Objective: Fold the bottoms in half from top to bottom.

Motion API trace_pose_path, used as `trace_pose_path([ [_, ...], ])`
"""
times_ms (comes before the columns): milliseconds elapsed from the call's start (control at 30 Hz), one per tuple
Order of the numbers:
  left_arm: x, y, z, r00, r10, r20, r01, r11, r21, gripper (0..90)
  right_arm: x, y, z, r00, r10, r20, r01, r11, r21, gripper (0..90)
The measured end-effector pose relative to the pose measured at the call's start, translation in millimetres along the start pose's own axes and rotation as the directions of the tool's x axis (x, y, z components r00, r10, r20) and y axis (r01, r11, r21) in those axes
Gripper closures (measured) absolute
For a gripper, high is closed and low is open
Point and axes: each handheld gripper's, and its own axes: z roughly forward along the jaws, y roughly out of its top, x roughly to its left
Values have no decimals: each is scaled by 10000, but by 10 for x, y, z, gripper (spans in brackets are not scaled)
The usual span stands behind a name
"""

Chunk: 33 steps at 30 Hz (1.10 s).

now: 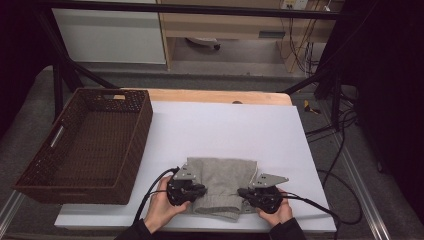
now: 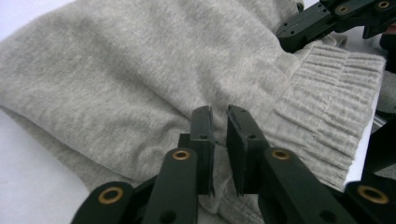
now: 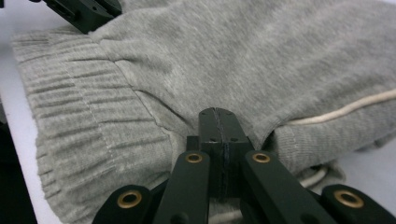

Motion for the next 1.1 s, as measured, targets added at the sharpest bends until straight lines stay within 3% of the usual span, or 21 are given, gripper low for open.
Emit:
trace_pose_path([
  [67,17,9,-25,10000,-11,-43,10,10000,-98,727,-12,34,-27,9999,48,-121,-52,9996,-266,885],
  [200,77,24,-77,9998,-169,40,170,9990,-411,607,-45,115,-120,9995,314,-75,-320,9943,-1020,764],
  [367,123,39,-127,9997,-233,-84,227,9974,-681,470,-78,153,-156,9982,607,3,-601,9888,-1362,588],
  [800,254,59,-248,9979,-544,-338,517,9957,-764,206,-232,133,-289,9906,1112,798,-984,9838,-1499,220],
  [1100,354,66,-298,9952,-786,-589,748,9952,-636,92,-348,91,-341,9810,1664,998,-1545,9811,-1169,66],
])
